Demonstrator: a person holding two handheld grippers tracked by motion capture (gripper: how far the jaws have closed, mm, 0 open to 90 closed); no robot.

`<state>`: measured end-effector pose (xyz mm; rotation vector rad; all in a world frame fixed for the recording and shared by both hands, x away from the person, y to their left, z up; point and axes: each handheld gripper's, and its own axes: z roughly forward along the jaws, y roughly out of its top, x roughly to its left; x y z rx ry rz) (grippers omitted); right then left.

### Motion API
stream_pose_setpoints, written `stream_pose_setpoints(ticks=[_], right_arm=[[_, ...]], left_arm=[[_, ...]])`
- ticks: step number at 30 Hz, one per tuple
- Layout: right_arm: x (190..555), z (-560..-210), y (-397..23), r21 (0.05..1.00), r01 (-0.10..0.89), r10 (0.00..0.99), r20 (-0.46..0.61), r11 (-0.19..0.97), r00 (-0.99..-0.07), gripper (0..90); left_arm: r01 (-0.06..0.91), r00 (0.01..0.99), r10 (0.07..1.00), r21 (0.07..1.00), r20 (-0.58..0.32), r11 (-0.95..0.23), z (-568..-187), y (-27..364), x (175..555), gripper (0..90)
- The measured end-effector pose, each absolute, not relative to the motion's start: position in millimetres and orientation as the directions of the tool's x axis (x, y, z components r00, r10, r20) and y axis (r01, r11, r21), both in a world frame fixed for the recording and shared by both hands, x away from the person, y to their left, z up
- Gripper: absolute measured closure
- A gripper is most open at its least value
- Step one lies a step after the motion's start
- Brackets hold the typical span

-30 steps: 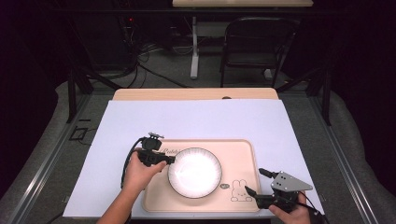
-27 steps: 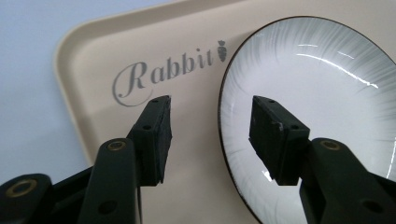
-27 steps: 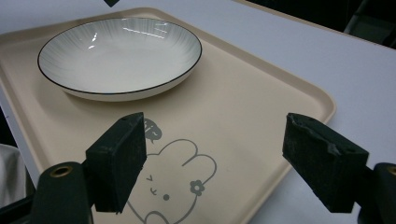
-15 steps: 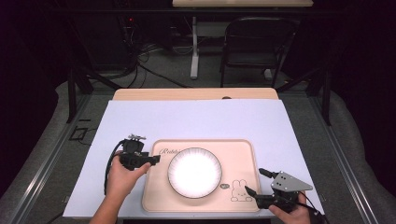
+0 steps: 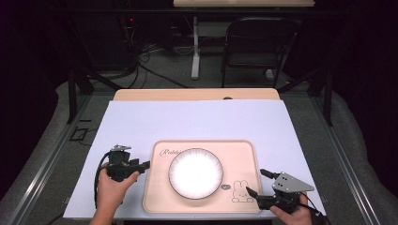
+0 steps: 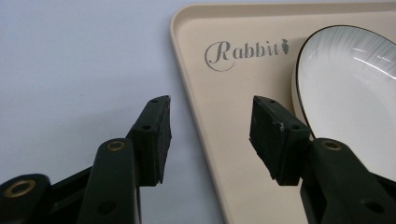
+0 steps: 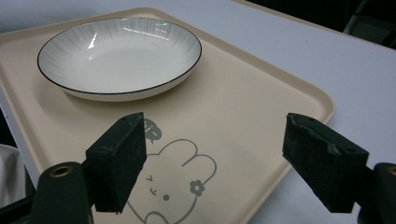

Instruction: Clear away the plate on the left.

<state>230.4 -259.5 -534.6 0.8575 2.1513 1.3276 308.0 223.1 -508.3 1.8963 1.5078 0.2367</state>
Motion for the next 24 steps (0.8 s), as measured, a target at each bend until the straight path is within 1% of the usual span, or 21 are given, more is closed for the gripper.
stream_pose_setpoints(ticks=[5,13,24], right_arm=[[230.7,-534.7,-259.6,0.904,0.264,0.715,-0.063,0.337,-0.696,20.9],[230.4,-534.7,-259.3,0.903,0.265,0.714,-0.063,0.338,-0.697,21.0],[230.8,-534.7,-259.4,0.904,0.264,0.712,-0.062,0.338,-0.699,21.0]], left_arm=[[0.783,0.295,0.908,0.620,-0.299,-0.051,-514.3,228.5,305.0,48.0],[0.775,0.314,0.903,0.629,-0.294,-0.065,-521.7,224.7,303.7,48.0],[0.786,0.308,0.901,0.615,-0.305,-0.060,-528.4,227.9,303.2,47.6]])
